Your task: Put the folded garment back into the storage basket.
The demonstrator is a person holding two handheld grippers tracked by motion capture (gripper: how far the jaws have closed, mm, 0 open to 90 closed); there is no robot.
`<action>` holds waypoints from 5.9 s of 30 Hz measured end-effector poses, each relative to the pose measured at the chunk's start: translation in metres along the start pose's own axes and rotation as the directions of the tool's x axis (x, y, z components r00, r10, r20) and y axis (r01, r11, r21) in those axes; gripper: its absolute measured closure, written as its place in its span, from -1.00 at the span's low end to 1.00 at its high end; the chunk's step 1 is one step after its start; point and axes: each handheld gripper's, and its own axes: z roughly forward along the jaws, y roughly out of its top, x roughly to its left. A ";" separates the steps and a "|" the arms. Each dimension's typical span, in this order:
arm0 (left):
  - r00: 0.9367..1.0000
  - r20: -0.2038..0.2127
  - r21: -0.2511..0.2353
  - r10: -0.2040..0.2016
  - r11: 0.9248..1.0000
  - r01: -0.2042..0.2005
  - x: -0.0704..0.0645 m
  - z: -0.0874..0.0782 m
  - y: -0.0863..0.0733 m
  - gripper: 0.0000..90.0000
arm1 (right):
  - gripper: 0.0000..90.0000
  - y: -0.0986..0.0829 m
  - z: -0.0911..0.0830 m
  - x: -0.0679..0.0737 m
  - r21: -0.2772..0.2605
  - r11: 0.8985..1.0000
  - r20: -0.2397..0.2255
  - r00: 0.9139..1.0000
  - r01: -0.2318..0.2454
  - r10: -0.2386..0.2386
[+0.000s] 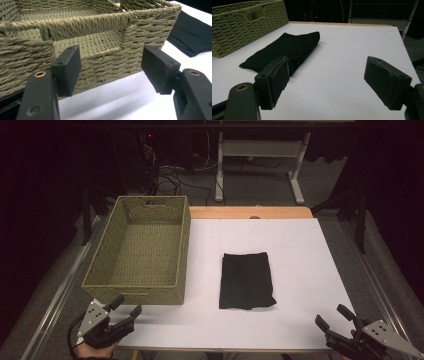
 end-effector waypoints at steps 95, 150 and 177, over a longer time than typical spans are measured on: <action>0.970 0.220 0.016 0.107 0.993 -0.113 -0.089 0.036 0.017 -0.33 | -0.53 0.001 0.007 0.004 0.022 0.999 -0.009 0.999 0.039 -0.039; 0.916 0.391 0.239 0.091 0.951 -0.197 -0.171 0.150 0.064 -0.34 | -0.52 -0.001 0.000 0.007 0.017 0.998 -0.013 0.998 0.068 -0.067; 0.966 0.251 0.496 0.056 0.850 -0.178 -0.172 0.231 0.103 -0.56 | -0.53 -0.001 0.004 0.006 0.033 0.997 -0.014 0.998 0.064 -0.063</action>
